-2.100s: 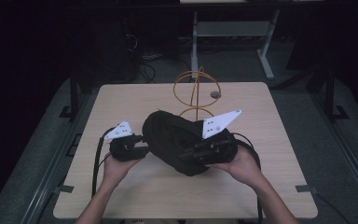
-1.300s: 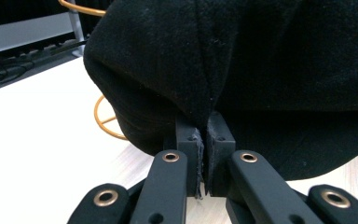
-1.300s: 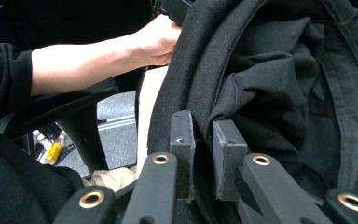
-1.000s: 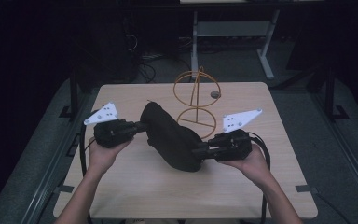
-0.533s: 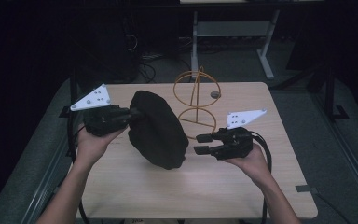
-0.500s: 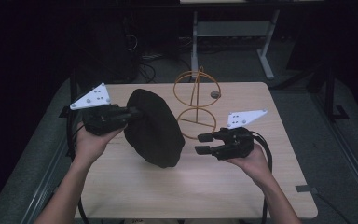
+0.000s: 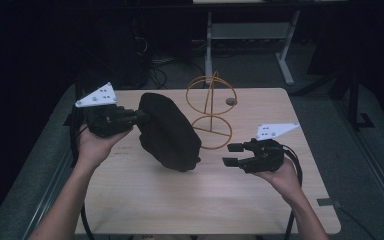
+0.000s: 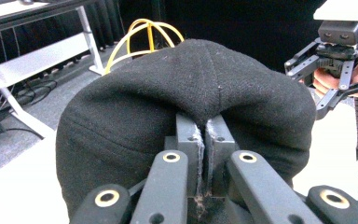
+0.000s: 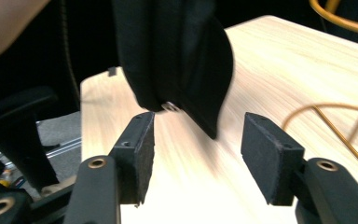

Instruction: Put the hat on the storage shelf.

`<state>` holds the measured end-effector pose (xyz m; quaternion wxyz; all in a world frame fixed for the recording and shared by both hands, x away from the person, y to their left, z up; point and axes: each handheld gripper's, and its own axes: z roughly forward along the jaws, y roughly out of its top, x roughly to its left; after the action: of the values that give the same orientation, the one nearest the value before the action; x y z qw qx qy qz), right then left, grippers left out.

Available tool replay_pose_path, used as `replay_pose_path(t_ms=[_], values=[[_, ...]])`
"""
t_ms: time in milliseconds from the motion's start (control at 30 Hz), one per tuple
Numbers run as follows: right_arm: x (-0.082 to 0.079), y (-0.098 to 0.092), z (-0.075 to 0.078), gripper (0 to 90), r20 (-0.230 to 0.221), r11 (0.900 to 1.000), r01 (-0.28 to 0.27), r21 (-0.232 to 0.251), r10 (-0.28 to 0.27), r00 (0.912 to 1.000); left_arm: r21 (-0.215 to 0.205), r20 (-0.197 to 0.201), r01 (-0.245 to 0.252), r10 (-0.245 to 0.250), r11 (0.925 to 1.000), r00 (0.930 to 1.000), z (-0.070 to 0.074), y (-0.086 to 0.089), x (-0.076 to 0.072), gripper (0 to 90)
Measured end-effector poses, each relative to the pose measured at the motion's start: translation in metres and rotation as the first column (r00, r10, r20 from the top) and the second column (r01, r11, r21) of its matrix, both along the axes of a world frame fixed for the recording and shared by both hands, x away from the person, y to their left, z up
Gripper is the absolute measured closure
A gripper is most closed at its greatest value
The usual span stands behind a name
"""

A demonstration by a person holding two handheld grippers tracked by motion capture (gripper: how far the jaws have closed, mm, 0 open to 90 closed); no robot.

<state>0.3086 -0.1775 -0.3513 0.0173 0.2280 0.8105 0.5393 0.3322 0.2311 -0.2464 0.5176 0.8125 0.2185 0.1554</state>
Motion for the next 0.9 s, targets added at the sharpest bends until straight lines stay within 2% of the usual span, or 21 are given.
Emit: replay_pose_path(t_ms=[233, 467, 700, 900], values=[[-0.001, -0.017, -0.015, 40.2, -0.023, 0.998, 0.058, -0.035, -0.059, 0.998, 0.017, -0.008, -0.006, 0.006, 0.9998, 0.9999, 0.005, -0.003, 0.009, 87.2], [-0.001, -0.033, -0.028, 37.1, -0.033, 0.992, 0.112, -0.065, -0.114, 0.9929, 0.014, -0.014, -0.018, 0.019, 0.9997, 0.9997, 0.013, -0.002, 0.021, 87.2], [-0.001, -0.05, -0.039, 35.7, -0.046, 0.985, 0.16, -0.059, -0.162, 0.9857, 0.038, -0.011, -0.022, 0.023, 0.999, 0.9997, 0.024, -0.009, 0.033, 87.2], [-0.001, -0.059, -0.04, 34.8, -0.051, 0.981, 0.184, -0.06, -0.187, 0.981, 0.046, -0.015, -0.023, 0.024, 0.9987, 0.9996, 0.029, -0.014, 0.042, 87.2]])
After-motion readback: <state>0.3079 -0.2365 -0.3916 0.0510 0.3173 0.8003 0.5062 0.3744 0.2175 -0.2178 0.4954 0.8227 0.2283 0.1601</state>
